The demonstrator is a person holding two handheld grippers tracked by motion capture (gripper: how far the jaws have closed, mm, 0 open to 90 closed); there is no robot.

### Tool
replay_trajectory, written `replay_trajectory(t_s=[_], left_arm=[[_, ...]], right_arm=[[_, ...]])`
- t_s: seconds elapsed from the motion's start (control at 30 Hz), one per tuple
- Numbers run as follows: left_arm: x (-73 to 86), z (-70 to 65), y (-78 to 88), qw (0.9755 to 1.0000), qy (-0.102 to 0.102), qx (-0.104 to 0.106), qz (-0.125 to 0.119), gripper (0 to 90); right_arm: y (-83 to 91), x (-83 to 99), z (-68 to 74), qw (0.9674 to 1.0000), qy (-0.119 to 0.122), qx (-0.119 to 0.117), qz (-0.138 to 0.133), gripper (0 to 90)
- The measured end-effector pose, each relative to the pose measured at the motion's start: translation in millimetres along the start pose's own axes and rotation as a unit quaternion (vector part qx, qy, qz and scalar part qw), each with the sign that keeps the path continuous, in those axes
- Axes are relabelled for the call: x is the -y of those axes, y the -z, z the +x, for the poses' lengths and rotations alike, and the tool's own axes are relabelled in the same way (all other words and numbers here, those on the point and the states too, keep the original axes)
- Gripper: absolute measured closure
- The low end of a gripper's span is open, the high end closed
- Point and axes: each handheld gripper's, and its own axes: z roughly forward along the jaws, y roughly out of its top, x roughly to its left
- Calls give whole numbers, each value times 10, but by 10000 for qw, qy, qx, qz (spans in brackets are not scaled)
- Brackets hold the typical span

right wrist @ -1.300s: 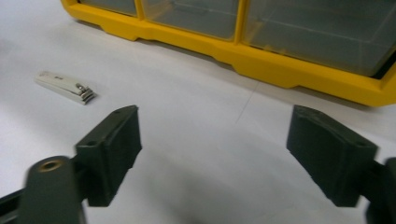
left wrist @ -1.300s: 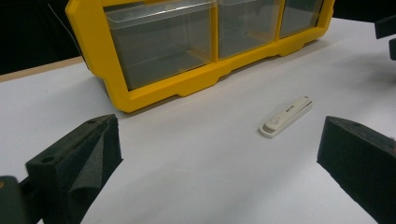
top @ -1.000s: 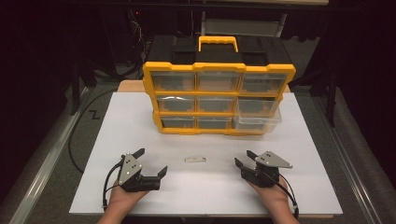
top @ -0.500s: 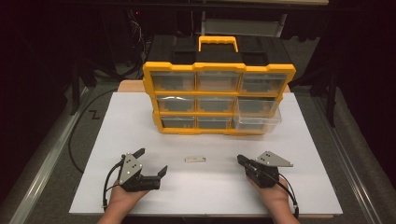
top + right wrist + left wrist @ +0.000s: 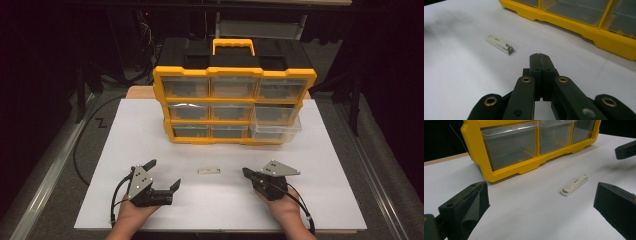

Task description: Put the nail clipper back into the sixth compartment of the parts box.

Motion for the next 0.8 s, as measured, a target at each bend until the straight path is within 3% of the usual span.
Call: replay_trajectory(t_s=[0.13,0.17,0.8], left_arm=[[-3,11,19,10000,12,-13,-41,5],[-4,17,25,10000,31,-16,-62,5],[-7,35,24,9998,88,52,-182,5]], right_arm=[[-104,-46,60,9998,140,-13,104,900],[-172,-74,100,9994,282,-4,180,900],[-778,-381,212,9969,499,-89,608,900]])
